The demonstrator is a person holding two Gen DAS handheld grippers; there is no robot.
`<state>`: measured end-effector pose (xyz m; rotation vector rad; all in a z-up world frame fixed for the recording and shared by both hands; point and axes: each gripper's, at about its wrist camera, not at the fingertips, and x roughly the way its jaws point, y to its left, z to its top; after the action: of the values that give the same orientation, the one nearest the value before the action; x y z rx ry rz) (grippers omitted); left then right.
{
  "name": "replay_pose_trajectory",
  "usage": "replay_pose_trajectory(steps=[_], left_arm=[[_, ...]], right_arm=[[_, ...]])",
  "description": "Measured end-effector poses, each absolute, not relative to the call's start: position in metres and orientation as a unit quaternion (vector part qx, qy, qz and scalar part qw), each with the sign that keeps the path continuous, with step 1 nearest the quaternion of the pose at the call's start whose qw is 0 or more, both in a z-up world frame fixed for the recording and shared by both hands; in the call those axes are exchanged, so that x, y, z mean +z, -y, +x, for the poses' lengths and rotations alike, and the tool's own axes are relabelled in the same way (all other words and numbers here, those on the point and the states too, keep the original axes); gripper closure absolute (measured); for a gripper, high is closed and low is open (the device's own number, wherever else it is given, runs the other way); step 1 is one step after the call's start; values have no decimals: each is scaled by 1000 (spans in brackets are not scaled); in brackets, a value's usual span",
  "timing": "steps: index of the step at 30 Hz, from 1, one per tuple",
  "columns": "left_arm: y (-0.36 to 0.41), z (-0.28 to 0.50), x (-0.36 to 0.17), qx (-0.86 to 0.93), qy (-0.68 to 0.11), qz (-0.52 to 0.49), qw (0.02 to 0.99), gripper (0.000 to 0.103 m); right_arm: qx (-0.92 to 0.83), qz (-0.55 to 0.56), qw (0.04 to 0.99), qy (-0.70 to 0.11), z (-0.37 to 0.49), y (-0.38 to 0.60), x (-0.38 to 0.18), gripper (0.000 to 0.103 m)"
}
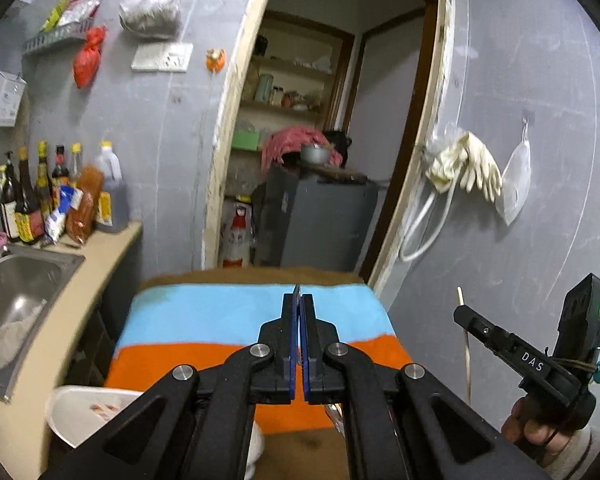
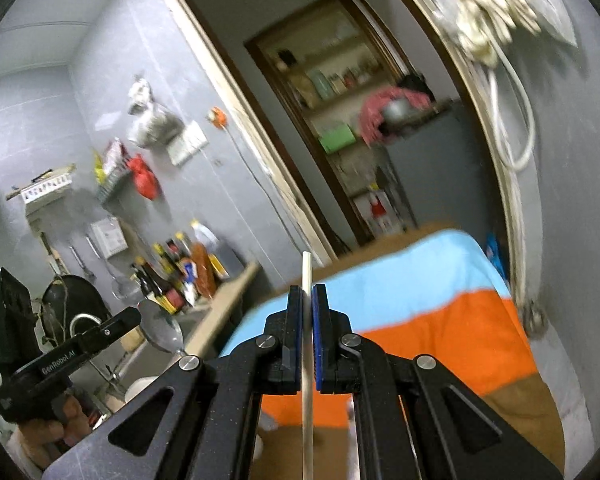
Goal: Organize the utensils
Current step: 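Lift and carry both held utensils toward the white utensil holder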
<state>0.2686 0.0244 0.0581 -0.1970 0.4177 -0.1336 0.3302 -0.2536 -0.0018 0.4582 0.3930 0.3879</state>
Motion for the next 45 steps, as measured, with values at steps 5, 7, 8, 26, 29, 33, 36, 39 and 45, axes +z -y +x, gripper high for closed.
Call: replay_pose_trajectory(steps=[5,7,8,26,29,33,36,39,45], left_arm=[[-54,252,86,-52,-185,-87,977,101],[-66,245,95,-42,-177,-80,980,101],[-70,243,98,-38,-175,-79,981,101],[-186,217,86,52,-165,-123,977,102],[-193,219,73,51,-178,-145,972,102],[-194,219,66,44,-185,-149,970,102],[-193,222,58,39,-198,-156,967,102],[-192,221,51,36,-205,-167,964,102],[-183,221,43,33,-223,-169,959,102]], right_arm=[[204,210,944,-154,328,230,26,98],[214,207,945,-138,333,214,37,98],[218,206,945,-133,332,207,37,98],[299,183,930,-109,355,65,32,98],[299,175,931,-117,355,59,20,98],[297,169,933,-115,356,54,10,98],[293,168,935,-113,358,49,2,98],[285,171,938,-96,356,48,-1,98],[267,158,946,-94,358,48,-8,98]])
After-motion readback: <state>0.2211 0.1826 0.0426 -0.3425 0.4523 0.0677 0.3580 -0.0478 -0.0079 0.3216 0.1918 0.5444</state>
